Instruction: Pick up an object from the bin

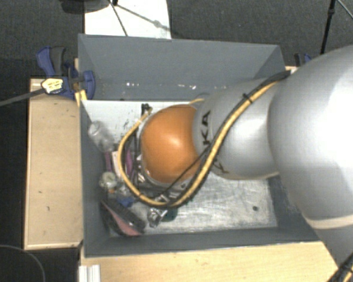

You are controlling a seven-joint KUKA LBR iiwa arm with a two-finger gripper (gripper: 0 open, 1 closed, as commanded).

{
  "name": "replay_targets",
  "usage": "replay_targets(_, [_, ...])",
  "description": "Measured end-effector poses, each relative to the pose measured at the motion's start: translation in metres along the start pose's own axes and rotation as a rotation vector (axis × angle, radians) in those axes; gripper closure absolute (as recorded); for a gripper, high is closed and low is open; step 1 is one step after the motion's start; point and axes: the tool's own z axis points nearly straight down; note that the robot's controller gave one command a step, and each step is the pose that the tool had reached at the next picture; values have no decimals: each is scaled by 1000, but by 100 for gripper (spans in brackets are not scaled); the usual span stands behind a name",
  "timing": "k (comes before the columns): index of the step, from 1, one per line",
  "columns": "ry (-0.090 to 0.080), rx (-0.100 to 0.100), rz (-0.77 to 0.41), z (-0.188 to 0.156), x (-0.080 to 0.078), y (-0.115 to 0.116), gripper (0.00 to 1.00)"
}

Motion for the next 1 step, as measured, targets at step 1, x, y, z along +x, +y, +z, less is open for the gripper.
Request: replay_targets(1, [-12,-1,-1,-1,-4,3,100])
